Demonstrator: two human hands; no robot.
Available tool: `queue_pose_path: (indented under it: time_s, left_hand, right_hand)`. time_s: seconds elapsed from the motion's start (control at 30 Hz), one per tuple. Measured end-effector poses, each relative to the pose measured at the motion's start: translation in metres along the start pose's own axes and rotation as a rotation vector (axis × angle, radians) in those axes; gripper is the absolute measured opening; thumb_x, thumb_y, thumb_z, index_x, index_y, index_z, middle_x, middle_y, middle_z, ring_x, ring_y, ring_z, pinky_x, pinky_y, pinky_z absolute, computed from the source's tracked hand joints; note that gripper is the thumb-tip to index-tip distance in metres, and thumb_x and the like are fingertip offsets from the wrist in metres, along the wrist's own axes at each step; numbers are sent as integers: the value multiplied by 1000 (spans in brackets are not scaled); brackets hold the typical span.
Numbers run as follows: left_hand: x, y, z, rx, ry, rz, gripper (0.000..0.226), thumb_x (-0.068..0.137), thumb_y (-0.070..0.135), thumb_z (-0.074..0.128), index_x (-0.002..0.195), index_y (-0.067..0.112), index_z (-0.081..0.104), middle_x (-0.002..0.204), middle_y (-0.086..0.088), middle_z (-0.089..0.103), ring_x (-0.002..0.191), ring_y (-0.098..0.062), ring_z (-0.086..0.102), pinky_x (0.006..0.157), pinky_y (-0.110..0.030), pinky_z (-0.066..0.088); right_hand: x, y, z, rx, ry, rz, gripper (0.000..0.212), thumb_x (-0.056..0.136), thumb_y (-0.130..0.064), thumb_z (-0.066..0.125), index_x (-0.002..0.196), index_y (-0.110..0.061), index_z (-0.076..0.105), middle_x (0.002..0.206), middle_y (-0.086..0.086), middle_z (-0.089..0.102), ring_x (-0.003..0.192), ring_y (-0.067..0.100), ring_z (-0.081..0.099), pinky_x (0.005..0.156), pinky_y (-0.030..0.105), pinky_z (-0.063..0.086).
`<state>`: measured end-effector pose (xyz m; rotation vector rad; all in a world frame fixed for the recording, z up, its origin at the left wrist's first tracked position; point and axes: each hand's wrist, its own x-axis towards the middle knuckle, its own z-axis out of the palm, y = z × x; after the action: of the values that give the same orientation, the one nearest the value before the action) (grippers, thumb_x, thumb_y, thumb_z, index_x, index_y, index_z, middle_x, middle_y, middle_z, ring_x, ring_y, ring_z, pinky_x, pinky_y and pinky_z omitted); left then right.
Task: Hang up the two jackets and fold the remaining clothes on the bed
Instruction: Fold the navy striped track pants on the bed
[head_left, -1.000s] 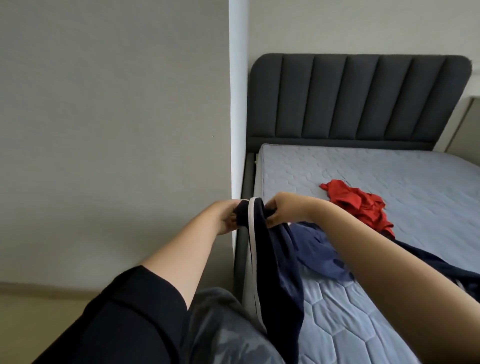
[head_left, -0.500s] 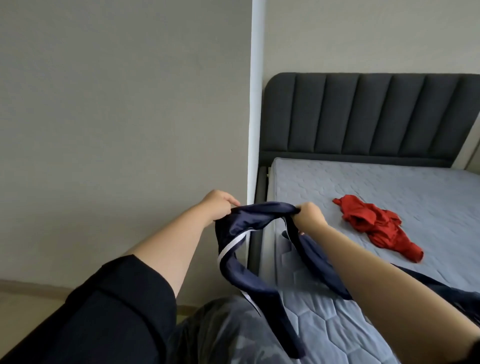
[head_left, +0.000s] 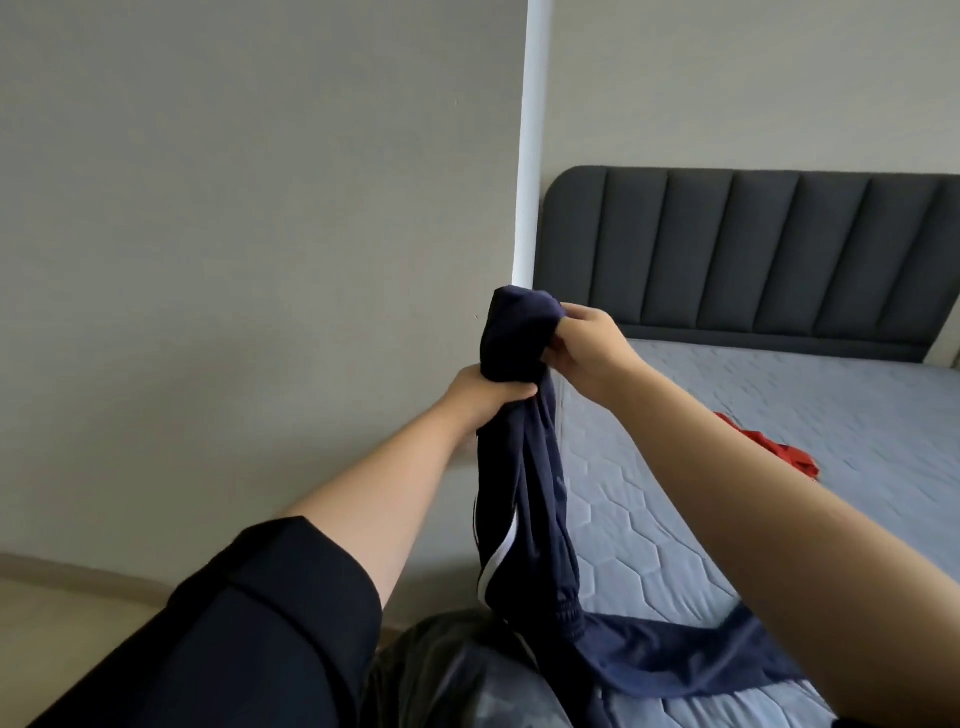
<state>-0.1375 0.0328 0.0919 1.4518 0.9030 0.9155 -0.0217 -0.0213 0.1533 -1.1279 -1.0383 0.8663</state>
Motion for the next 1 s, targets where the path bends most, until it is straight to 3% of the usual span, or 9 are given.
queue_pose_path:
  time_s: [0.07,0.17,0.27,0.47,0.63,0.77,0.87,0.93,1.0]
  left_hand:
    - [2,7,-4,-147,129,-21,31,79,11,73,107,8,62,98,-10,70,83,-21,67,71,-29,53]
    - [6,24,-19,-332,312,-35,31,78,15,74,106,11,60,96,-8,68,82,-22,65,66,-29,52]
    - [4,52,-40,-491,428,-8,27,79,21,74,100,13,58,100,-7,66,90,-24,64,81,-36,54]
    - [-29,102,-109,-590,625,84,34,80,24,72,108,12,57,101,-6,65,89,-23,63,83,-36,53]
    - [-74,135,-184,-569,734,173,45,83,27,70,121,10,55,114,-11,64,99,-28,63,90,-42,52]
    - [-119,157,-245,-103,972,110,72,83,29,70,141,15,30,133,-8,51,113,-29,54,94,-39,47]
    - [-168,168,-282,354,1209,100,84,82,21,66,147,20,13,142,-8,36,121,-29,47,97,-37,44]
    - [-205,175,-295,670,1289,204,68,84,17,61,143,21,29,140,-4,37,123,-23,44,97,-29,40]
    - [-240,179,-300,880,1252,329,30,86,16,59,116,21,58,121,3,55,111,-14,52,88,-20,36]
  right_hand:
    - [3,5,-8,-87,-71,6,20,93,-4,49,110,-5,59,99,8,60,92,19,58,79,28,49]
    - [11,21,-18,-390,-234,174,65,87,-45,60,141,-17,37,132,0,47,119,18,45,101,39,35]
    - [12,28,-4,-440,-436,297,92,65,-59,69,140,-19,35,131,1,52,115,19,54,100,38,42]
    - [22,-2,63,-379,-805,163,47,82,-14,70,125,-13,52,119,12,63,105,27,64,90,36,51]
    - [14,-30,155,-520,-619,-133,17,84,-1,52,84,-13,65,84,9,67,82,26,63,76,33,53]
    - [3,-54,227,-317,-607,-159,12,88,-8,59,98,-5,66,92,10,69,83,25,65,81,37,54]
    - [-15,-71,286,-163,-598,-140,7,90,-10,58,89,-5,63,84,8,64,80,25,60,80,38,52]
    - [-29,-83,325,-87,-617,-113,7,90,-7,56,87,-6,63,77,6,60,78,24,58,76,36,50]
    - [-47,-94,359,-29,-628,-60,5,89,-6,56,90,-6,61,75,5,58,79,25,58,75,36,50]
